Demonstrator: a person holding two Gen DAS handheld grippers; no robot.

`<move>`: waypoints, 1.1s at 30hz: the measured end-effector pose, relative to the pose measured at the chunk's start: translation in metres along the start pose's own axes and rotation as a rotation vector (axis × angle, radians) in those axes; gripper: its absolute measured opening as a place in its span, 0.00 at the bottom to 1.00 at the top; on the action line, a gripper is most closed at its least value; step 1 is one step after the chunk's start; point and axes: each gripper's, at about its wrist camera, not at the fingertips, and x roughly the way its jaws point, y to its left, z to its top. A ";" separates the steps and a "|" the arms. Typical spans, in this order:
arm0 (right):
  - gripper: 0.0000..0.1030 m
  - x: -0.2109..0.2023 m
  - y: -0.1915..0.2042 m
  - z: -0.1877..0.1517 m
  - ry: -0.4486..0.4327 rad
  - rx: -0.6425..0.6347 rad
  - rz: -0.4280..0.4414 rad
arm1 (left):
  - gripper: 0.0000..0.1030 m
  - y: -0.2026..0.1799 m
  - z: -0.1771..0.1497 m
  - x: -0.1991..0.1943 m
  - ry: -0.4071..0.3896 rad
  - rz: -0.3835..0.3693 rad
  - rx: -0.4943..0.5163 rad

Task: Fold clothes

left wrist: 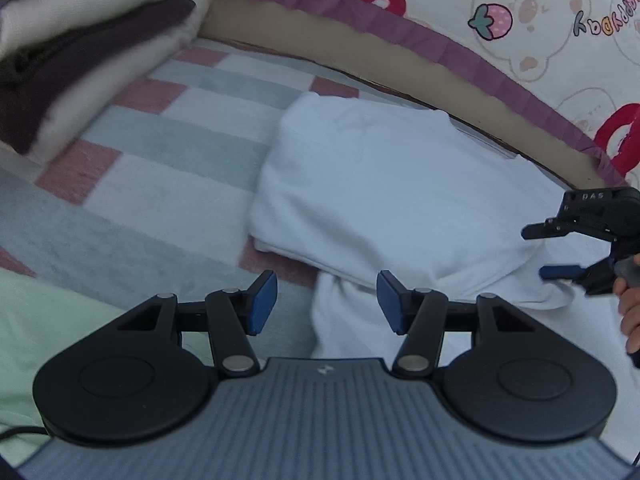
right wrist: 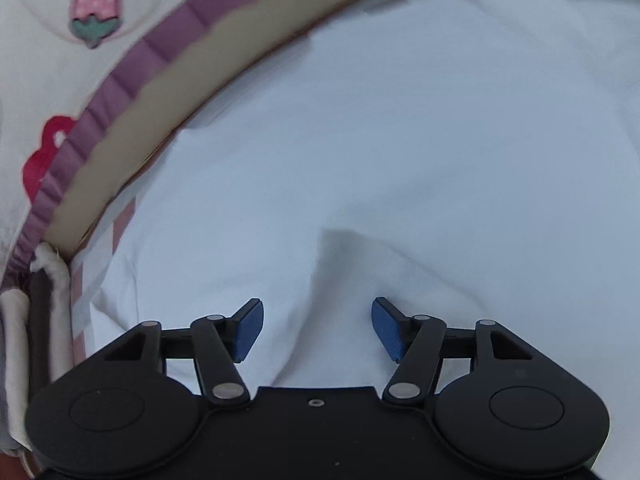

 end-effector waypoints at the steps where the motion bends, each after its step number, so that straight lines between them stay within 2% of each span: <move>1: 0.24 0.001 0.008 0.000 -0.024 -0.083 -0.017 | 0.53 0.002 0.001 -0.002 -0.008 0.003 0.003; 2: 0.05 0.000 0.013 0.000 -0.057 -0.157 -0.008 | 0.53 0.003 0.002 -0.005 -0.017 0.007 0.006; 5: 0.05 -0.018 0.030 0.008 -0.187 -0.284 0.097 | 0.53 0.008 0.004 -0.013 -0.041 -0.005 0.028; 6: 0.05 -0.037 0.035 0.014 -0.288 -0.330 0.169 | 0.53 0.009 0.004 -0.015 -0.049 -0.010 0.039; 7: 0.05 -0.065 0.038 0.018 -0.436 -0.387 0.239 | 0.53 0.010 0.007 -0.017 -0.060 -0.012 0.053; 8: 0.05 -0.094 0.037 0.020 -0.572 -0.417 0.294 | 0.53 0.009 0.009 -0.018 -0.069 -0.013 0.067; 9: 0.05 -0.117 0.031 0.025 -0.672 -0.410 0.330 | 0.53 0.007 0.012 -0.017 -0.076 -0.011 0.081; 11: 0.05 -0.152 0.013 0.033 -0.798 -0.367 0.360 | 0.54 0.001 0.018 -0.015 -0.088 -0.009 0.112; 12: 0.05 -0.157 0.006 0.038 -0.810 -0.381 0.320 | 0.54 -0.006 0.020 -0.010 -0.084 -0.010 0.140; 13: 0.05 -0.159 -0.002 0.042 -0.813 -0.394 0.276 | 0.54 -0.013 0.022 -0.005 -0.080 -0.011 0.169; 15: 0.06 -0.142 -0.021 0.050 -0.744 -0.415 0.156 | 0.57 -0.027 0.025 0.005 -0.068 -0.018 0.228; 18: 0.06 -0.093 -0.062 0.061 -0.566 -0.365 0.018 | 0.58 -0.053 0.025 0.028 -0.011 -0.049 0.339; 20: 0.06 -0.060 -0.083 0.064 -0.472 -0.323 -0.062 | 0.58 -0.065 0.026 0.044 0.027 -0.012 0.400; 23: 0.06 -0.040 -0.100 0.061 -0.421 -0.271 -0.090 | 0.58 -0.077 0.030 0.068 0.094 0.113 0.469; 25: 0.06 -0.040 -0.102 0.061 -0.428 -0.309 -0.100 | 0.58 -0.076 0.036 0.075 0.088 0.149 0.476; 26: 0.09 -0.041 -0.101 0.061 -0.438 -0.340 -0.108 | 0.58 -0.075 0.039 0.078 0.088 0.151 0.471; 28: 0.13 -0.040 -0.102 0.067 -0.440 -0.381 -0.115 | 0.58 -0.071 0.044 0.082 0.095 0.085 0.429; 30: 0.28 -0.042 -0.102 0.074 -0.426 -0.386 -0.110 | 0.58 -0.071 0.046 0.086 0.080 0.044 0.405; 31: 0.39 -0.042 -0.103 0.077 -0.419 -0.380 -0.108 | 0.58 -0.071 0.046 0.088 0.070 0.030 0.394; 33: 0.44 -0.042 -0.105 0.081 -0.393 -0.318 -0.101 | 0.58 -0.073 0.048 0.093 0.068 0.017 0.367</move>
